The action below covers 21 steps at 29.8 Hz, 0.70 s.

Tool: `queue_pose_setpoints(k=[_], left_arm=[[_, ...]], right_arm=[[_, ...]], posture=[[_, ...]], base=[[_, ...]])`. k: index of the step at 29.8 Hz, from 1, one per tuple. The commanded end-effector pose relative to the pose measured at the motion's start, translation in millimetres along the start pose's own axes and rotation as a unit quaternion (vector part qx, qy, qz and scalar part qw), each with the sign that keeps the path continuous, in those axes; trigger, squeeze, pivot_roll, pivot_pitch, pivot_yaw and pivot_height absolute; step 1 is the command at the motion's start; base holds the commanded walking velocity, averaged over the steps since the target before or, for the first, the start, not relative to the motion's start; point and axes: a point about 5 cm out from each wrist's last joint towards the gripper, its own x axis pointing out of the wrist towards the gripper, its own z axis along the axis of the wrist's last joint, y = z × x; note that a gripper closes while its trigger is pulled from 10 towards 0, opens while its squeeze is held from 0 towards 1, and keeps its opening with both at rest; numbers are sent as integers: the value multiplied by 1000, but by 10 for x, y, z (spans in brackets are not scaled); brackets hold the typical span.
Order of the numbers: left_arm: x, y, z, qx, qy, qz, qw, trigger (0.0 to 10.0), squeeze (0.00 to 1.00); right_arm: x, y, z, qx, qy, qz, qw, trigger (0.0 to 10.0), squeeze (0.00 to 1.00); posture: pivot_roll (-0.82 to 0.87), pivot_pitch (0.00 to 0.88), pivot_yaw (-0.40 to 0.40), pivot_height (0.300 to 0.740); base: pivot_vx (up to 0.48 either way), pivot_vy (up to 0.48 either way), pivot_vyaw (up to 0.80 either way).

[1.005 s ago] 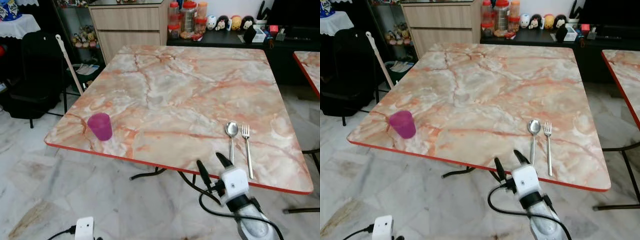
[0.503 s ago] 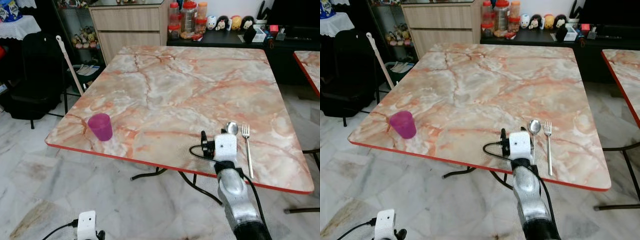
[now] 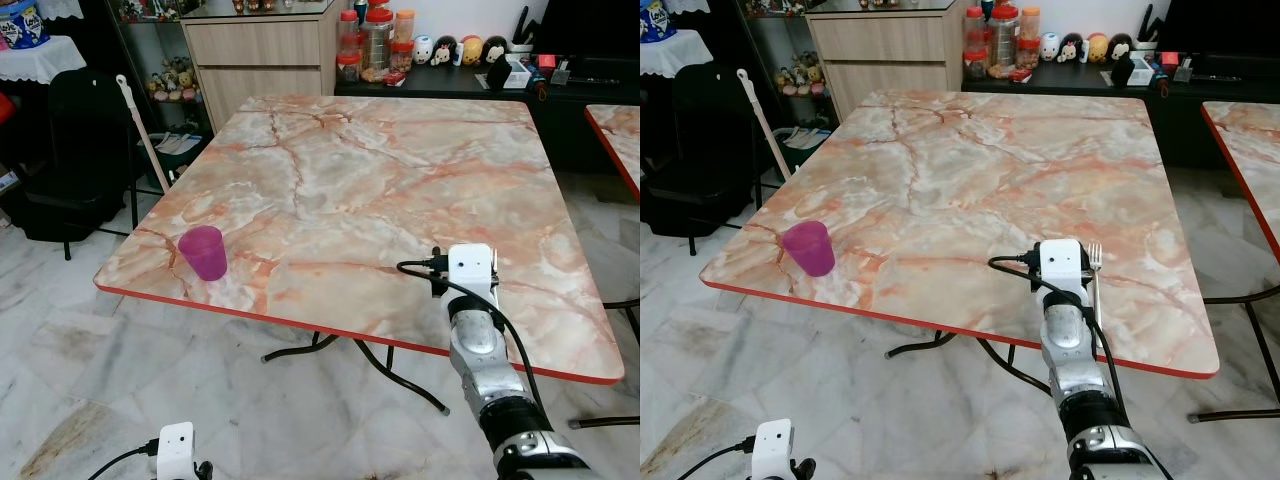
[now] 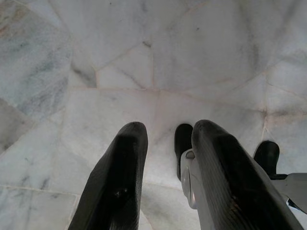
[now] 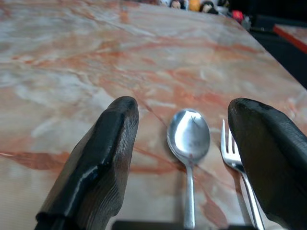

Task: Setting the table

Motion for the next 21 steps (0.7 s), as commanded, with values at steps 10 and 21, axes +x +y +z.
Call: queue_pose_setpoints(k=[10, 21], left_arm=[[0, -2, -10, 1, 6, -3, 1000, 10000, 0], [-5, 7, -30, 3, 8, -2, 1000, 10000, 0]], right_arm=[[60, 31, -53, 37, 43, -1, 998, 10000, 0], [107, 98, -68, 62, 82, -2, 995, 10000, 0]], posture=[[-18, 0, 89, 740], [0, 2, 87, 740]], base=[[0, 0, 0], [0, 0, 0]])
